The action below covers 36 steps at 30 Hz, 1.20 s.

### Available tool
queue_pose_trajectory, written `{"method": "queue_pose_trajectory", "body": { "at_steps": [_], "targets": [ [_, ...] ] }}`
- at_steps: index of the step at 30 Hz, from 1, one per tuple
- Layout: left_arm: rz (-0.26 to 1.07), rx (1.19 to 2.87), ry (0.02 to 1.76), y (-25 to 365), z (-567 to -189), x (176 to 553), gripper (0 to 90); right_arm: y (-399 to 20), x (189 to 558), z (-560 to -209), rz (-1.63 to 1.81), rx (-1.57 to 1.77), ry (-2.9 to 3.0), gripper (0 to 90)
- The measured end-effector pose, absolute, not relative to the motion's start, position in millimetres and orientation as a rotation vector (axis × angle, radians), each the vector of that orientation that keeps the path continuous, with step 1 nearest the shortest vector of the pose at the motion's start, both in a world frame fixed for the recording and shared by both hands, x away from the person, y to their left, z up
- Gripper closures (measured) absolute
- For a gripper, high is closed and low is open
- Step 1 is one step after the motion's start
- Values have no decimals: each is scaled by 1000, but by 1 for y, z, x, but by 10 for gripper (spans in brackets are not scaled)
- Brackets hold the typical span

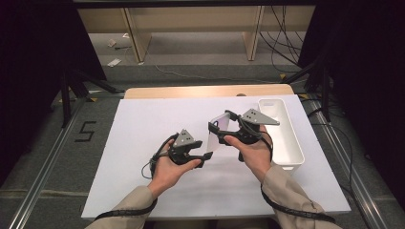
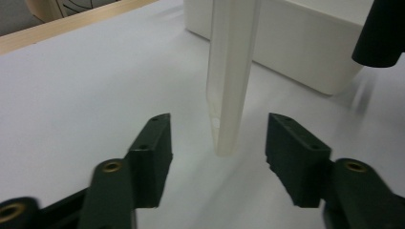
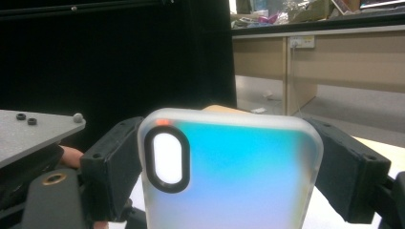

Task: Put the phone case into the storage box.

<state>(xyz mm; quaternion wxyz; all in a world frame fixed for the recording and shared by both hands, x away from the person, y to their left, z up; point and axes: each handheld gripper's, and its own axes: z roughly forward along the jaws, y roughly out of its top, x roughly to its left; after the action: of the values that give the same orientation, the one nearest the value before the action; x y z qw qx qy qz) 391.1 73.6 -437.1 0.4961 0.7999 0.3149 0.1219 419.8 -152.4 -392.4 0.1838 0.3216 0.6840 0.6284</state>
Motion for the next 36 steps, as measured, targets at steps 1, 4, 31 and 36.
{"method": "queue_pose_trajectory", "body": {
  "at_steps": [1,4,31,36],
  "targets": [
    [297,1938,758,74,-437,391,328,-153,420,-392,1772,912,1927,184],
    [306,1947,742,78,-435,391,215,-155,420,-391,1771,916,1925,184],
    [370,1939,707,126,-429,386,30,-170,423,-383,1774,938,1866,184],
    [382,1935,722,137,-429,386,35,-171,423,-383,1769,945,1866,184]
  ]
}}
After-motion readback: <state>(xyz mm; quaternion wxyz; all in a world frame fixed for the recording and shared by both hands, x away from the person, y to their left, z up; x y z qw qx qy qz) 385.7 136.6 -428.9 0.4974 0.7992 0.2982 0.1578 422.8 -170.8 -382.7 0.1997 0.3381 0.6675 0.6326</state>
